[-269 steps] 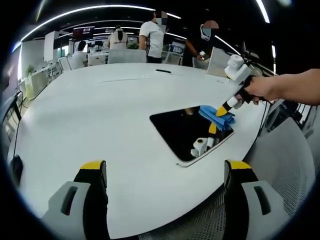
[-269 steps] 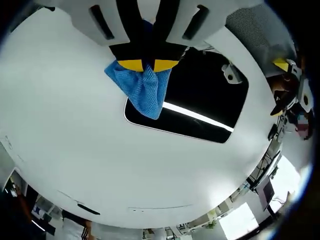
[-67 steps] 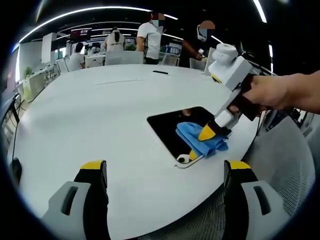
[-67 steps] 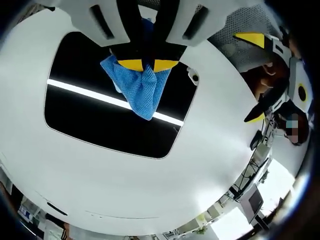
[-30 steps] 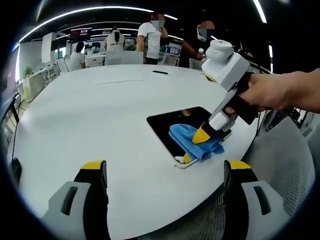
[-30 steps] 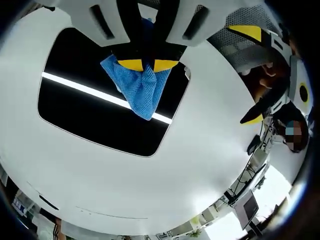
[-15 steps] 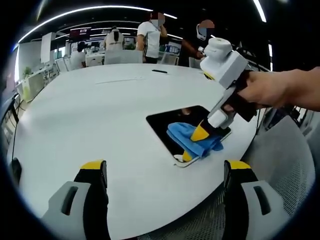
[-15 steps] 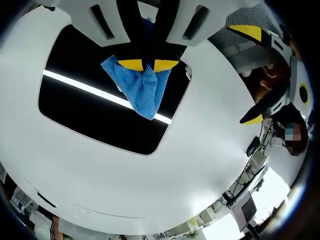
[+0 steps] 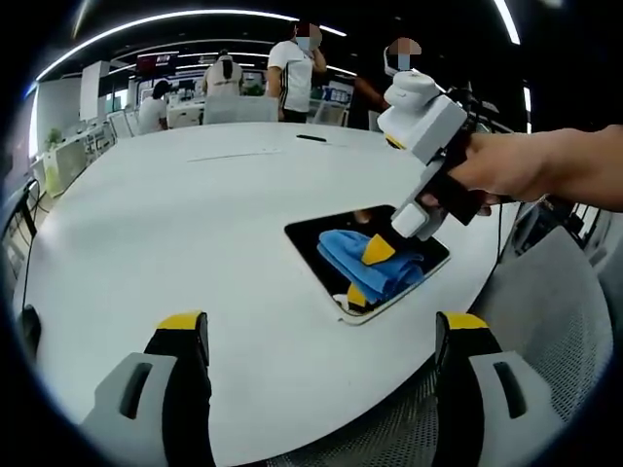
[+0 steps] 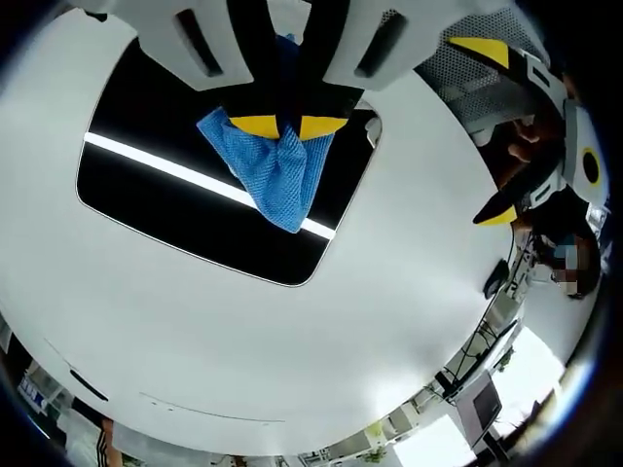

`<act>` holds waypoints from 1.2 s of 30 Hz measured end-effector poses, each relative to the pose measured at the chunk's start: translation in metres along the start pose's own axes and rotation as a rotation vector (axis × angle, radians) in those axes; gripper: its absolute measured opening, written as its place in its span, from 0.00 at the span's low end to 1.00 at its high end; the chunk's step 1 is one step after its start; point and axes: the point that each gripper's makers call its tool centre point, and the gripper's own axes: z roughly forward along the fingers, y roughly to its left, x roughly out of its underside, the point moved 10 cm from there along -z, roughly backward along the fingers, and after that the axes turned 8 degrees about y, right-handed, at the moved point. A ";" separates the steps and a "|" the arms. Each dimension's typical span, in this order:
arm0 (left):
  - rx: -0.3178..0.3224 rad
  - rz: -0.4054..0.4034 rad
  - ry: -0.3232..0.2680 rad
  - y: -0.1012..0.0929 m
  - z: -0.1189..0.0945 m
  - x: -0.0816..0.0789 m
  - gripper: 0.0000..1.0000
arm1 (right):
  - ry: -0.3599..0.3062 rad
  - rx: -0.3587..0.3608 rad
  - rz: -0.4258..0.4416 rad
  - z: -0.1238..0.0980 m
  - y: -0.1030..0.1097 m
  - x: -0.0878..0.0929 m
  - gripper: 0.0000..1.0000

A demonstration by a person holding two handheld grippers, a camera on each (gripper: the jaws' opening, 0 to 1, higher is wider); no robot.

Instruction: Wipe the mirror surface with the cleaning cloth until all visible marks leave the cleaned area.

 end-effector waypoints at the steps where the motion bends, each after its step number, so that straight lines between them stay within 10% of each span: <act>1: 0.000 -0.001 0.000 0.000 0.000 0.000 0.96 | -0.003 0.004 -0.006 0.001 -0.001 -0.002 0.00; 36: 0.001 -0.005 -0.001 0.001 0.002 0.000 0.96 | -0.006 0.035 -0.032 0.004 -0.019 -0.043 0.00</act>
